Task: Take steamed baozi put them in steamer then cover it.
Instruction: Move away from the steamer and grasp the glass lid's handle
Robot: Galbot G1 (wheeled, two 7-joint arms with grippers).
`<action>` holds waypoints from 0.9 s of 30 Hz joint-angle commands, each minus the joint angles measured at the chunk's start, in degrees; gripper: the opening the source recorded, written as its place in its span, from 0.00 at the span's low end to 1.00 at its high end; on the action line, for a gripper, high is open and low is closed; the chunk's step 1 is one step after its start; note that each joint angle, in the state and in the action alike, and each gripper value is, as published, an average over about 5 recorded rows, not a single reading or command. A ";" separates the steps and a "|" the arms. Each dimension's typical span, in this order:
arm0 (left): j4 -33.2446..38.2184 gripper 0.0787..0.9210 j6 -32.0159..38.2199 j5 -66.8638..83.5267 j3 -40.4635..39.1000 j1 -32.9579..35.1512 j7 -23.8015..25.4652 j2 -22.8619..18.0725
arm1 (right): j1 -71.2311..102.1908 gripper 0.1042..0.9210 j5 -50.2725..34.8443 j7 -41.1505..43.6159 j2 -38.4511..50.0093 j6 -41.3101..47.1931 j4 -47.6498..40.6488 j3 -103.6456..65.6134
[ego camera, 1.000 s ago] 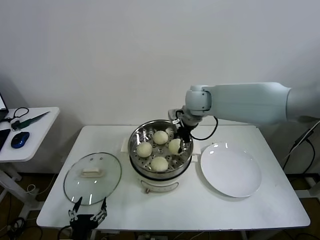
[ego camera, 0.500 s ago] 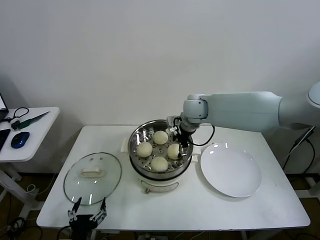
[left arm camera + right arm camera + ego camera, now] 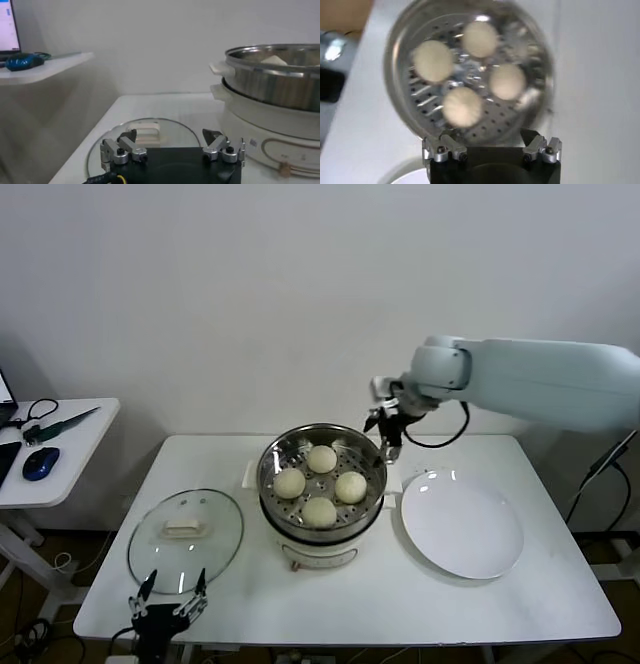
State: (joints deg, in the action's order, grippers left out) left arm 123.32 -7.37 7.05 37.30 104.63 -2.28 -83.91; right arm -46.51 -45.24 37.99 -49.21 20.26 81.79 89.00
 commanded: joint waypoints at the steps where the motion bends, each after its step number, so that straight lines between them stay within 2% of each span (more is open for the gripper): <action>1: 0.54 0.88 -0.16 1.26 -0.09 -0.29 -0.47 -0.29 | 24.24 0.88 -0.30 -25.24 26.77 -1.23 4.62 -33.42; 4: 0.35 0.88 0.81 1.17 0.00 -1.52 -0.34 0.42 | 48.64 0.88 0.73 -29.47 31.45 -1.88 7.18 -58.96; 7: -0.27 0.88 1.51 1.14 0.11 -2.89 -0.08 1.47 | 80.26 0.88 3.11 -30.25 32.41 -3.00 9.33 -91.14; 9: -0.92 0.88 1.87 0.57 0.35 -4.10 0.03 2.33 | 99.66 0.88 5.33 -29.72 30.24 -5.03 10.49 -110.73; 12: -1.85 0.88 2.78 -1.86 0.73 -5.53 0.45 3.76 | 120.07 0.88 7.36 -28.47 23.65 -9.52 12.11 -130.23; 17: -4.00 0.88 6.80 -7.67 0.52 -6.55 1.33 5.16 | 135.82 0.88 9.46 -26.15 10.88 -20.13 12.49 -141.38; 22: -7.26 0.88 11.50 -11.39 0.27 -7.53 1.24 5.32 | 140.22 0.88 12.04 -24.39 0.41 -31.18 9.65 -141.22; 27: -9.81 0.88 13.09 -16.23 0.26 -7.89 -0.83 5.51 | 142.22 0.88 13.57 -24.18 -8.01 -36.86 9.50 -138.94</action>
State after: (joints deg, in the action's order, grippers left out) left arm 114.70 3.83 -7.17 37.32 96.96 -4.09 -78.52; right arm 47.42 -35.77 14.66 -41.79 -1.46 91.13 -9.93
